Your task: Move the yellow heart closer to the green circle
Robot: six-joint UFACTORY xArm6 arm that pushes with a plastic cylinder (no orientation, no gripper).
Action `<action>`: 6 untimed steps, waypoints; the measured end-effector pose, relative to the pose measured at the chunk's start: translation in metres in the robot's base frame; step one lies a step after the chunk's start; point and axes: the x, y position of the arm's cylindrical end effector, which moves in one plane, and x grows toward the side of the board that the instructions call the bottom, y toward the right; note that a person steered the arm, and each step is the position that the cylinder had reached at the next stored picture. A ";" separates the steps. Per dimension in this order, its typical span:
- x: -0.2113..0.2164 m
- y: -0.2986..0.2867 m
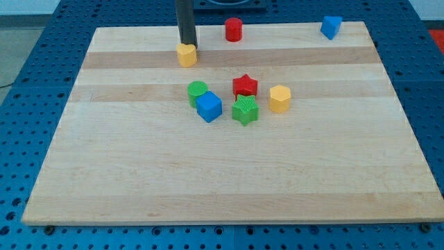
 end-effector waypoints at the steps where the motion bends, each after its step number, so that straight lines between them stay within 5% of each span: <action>1: 0.019 -0.001; 4: 0.019 -0.077; 6: 0.028 -0.035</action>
